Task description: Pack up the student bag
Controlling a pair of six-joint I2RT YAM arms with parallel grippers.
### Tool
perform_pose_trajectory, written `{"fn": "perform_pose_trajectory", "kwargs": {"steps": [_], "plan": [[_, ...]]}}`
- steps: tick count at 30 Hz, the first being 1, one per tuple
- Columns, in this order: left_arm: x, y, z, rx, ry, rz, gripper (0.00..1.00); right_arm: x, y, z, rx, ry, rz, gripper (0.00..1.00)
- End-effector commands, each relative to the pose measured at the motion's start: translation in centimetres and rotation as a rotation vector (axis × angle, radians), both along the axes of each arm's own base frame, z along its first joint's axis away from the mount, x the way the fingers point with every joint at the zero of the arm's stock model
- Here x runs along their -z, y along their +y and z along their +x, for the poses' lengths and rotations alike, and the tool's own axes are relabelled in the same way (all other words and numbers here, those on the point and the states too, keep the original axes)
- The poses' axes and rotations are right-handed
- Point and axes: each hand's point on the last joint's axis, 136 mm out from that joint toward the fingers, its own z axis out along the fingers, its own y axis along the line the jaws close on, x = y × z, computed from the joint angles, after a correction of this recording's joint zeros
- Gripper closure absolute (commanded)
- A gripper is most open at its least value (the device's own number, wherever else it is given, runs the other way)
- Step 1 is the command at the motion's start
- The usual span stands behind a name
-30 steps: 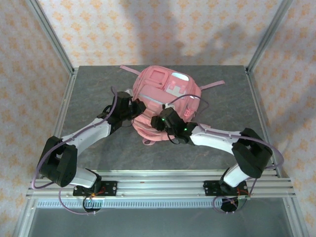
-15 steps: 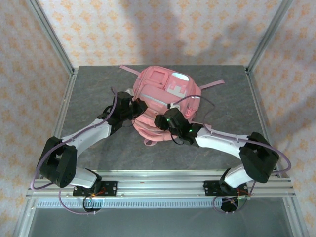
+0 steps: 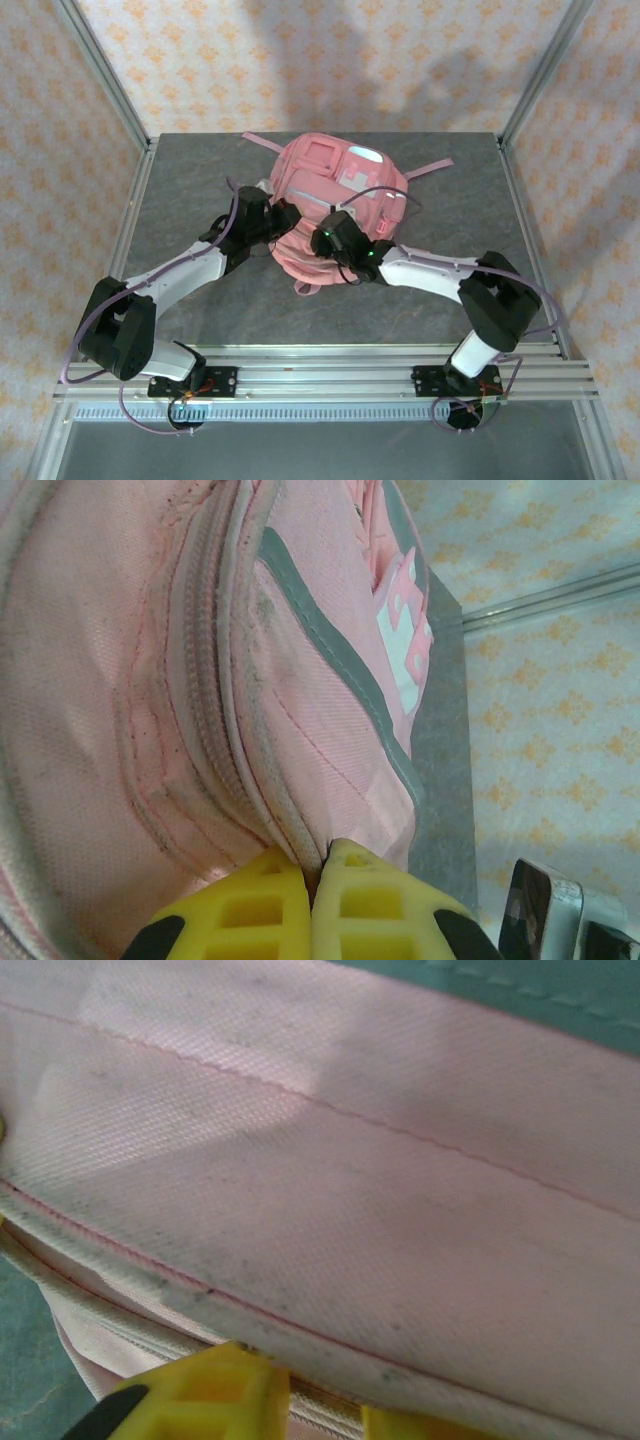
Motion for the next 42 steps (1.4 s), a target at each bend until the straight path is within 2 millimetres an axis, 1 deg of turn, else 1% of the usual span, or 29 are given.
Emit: {"fn": "perform_pose_trajectory", "kwargs": {"steps": [1,2,5,7,11,14,17,20,23,24,26,28,31,35,37,38,39,41,42], "plan": [[-4.5,-3.2,-1.1,0.118,-0.131,-0.117,1.0,-2.0,0.4,2.3,0.049,-0.072,0.02,0.8],[-4.4,-3.2,-1.1,0.119,-0.128,-0.118,1.0,-1.9,0.3,2.4,0.058,-0.072,0.02,0.82],[-4.0,-3.4,-1.1,0.121,-0.121,-0.119,1.0,-1.9,-0.1,2.7,0.091,-0.074,0.008,0.94],[-3.9,-3.2,-1.1,0.115,-0.124,-0.103,1.0,-1.7,-0.6,2.8,0.113,-0.066,-0.008,1.0],[-3.4,-2.1,-0.7,0.082,-0.128,-0.055,1.0,-0.4,-1.9,2.3,0.132,-0.031,-0.051,1.0],[-2.9,-1.0,-0.4,0.062,-0.123,-0.035,1.0,0.4,-3.5,1.4,0.147,-0.014,-0.058,1.0],[-2.3,0.5,0.0,0.032,-0.117,-0.013,1.0,1.3,-5.8,0.0,0.163,0.0,-0.08,1.0],[-1.9,1.8,0.4,0.012,-0.111,0.012,1.0,2.5,-8.5,-1.4,0.189,0.016,-0.119,1.0],[-1.3,2.8,0.6,-0.001,-0.101,0.038,1.0,3.6,-11.0,-2.5,0.216,0.029,-0.156,1.0],[-1.0,3.0,0.7,-0.004,-0.096,0.045,1.0,3.9,-11.7,-2.8,0.223,0.032,-0.166,1.0],[-0.8,3.1,0.9,-0.001,-0.095,0.055,1.0,4.0,-12.0,-3.2,0.208,0.028,-0.176,1.0],[-0.5,3.3,1.1,0.0,-0.089,0.072,1.0,3.6,-11.5,-3.2,0.175,0.021,-0.162,1.0],[-0.3,3.7,2.1,-0.004,-0.089,0.103,1.0,2.7,-9.1,-3.2,0.077,0.005,-0.112,1.0],[-0.7,4.8,4.4,-0.025,-0.093,0.177,1.0,1.0,-4.4,-3.2,-0.069,-0.044,-0.081,1.0],[-1.3,5.6,5.5,-0.048,-0.1,0.219,1.0,0.3,-1.8,-3.1,-0.138,-0.064,-0.063,1.0],[-1.6,6.0,5.9,-0.062,-0.101,0.236,0.98,0.1,-0.6,-3.0,-0.166,-0.071,-0.052,1.0],[-1.9,6.3,6.0,-0.075,-0.105,0.248,0.87,-0.1,0.5,-3.0,-0.194,-0.076,-0.038,1.0],[-2.3,6.4,5.8,-0.083,-0.11,0.238,0.65,-0.4,2.0,-2.6,-0.221,-0.084,-0.009,1.0],[-2.1,6.4,5.3,-0.083,-0.107,0.223,0.58,-0.5,2.6,-2.3,-0.227,-0.085,0.002,1.0]]}}
